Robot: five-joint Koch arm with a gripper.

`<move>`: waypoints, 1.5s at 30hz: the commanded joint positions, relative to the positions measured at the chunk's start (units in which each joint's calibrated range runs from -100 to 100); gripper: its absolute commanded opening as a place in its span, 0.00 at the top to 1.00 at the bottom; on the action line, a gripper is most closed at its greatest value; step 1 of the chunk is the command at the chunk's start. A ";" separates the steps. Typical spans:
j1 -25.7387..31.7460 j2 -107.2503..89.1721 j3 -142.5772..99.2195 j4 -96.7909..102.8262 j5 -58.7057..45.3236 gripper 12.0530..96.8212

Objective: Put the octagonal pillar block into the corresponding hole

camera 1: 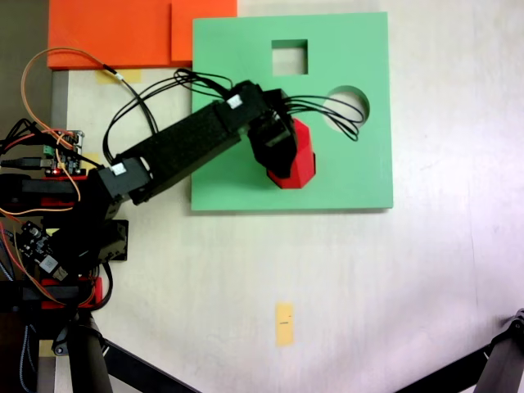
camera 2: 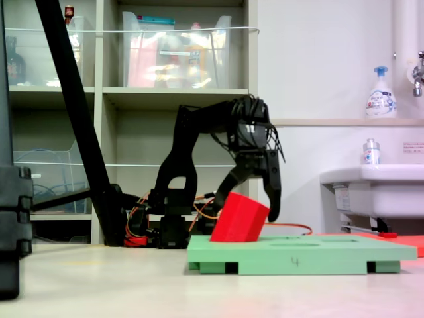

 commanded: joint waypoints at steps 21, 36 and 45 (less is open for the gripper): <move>-1.81 -2.10 2.05 -5.63 0.10 0.08; -1.32 -17.74 4.34 -6.49 -0.39 0.09; -2.44 -55.45 4.14 -6.40 -20.85 0.10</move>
